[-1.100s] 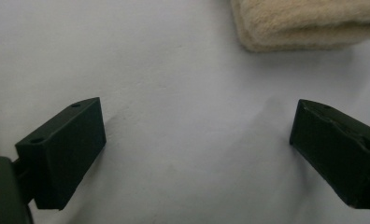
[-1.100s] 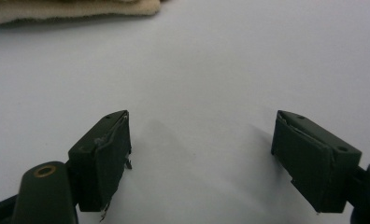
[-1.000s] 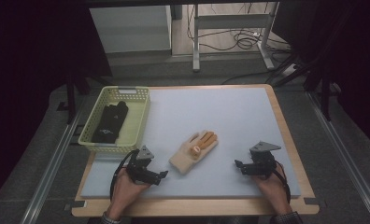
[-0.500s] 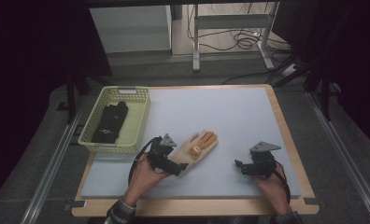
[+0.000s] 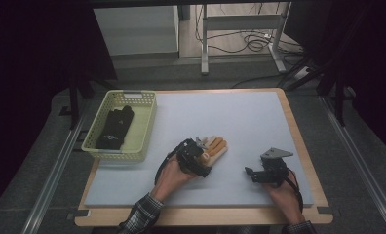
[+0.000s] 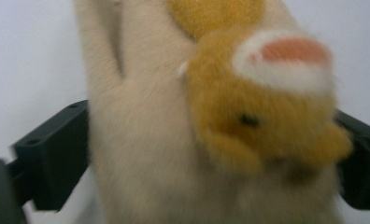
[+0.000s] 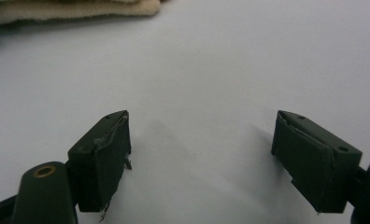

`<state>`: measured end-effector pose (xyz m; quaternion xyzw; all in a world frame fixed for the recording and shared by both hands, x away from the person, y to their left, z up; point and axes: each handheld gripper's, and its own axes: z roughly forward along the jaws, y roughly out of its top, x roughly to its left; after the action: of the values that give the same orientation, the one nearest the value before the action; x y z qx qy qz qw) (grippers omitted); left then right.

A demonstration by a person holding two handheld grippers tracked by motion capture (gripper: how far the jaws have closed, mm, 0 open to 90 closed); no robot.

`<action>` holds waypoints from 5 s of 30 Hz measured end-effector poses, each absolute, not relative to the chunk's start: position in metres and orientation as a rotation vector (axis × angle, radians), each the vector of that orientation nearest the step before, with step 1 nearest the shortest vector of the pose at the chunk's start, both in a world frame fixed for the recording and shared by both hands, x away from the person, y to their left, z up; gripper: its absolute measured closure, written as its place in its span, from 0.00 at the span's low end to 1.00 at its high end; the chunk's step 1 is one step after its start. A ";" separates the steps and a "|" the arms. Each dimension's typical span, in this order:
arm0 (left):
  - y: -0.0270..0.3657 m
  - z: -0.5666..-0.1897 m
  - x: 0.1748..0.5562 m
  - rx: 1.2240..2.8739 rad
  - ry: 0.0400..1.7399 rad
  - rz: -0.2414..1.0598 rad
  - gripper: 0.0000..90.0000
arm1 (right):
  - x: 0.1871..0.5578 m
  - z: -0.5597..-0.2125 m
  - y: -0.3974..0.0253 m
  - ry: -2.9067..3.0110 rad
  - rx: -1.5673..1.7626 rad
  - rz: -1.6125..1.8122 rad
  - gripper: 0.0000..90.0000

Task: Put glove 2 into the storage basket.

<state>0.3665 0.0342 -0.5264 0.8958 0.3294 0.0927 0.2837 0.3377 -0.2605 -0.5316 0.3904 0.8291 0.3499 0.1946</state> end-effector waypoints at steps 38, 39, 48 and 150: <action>0.103 -0.445 0.378 2.323 0.975 0.310 0.81 | 0.337 -0.532 -0.260 2.325 1.096 0.980 0.21; 0.107 -0.442 0.379 2.317 0.984 0.320 0.81 | 0.338 -0.532 -0.260 2.325 1.094 0.980 0.21; 0.148 -0.415 0.387 2.269 1.089 0.394 0.81 | 0.337 -0.532 -0.260 2.325 1.096 0.980 0.21; 0.288 -0.469 0.451 2.019 1.564 0.504 0.19 | 0.337 -0.532 -0.260 2.322 1.095 0.983 0.21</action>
<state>0.4505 0.2879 -0.4692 0.7476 0.5791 0.1867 0.2662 0.3374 -0.2601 -0.5321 0.3907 0.8284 0.3508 0.1949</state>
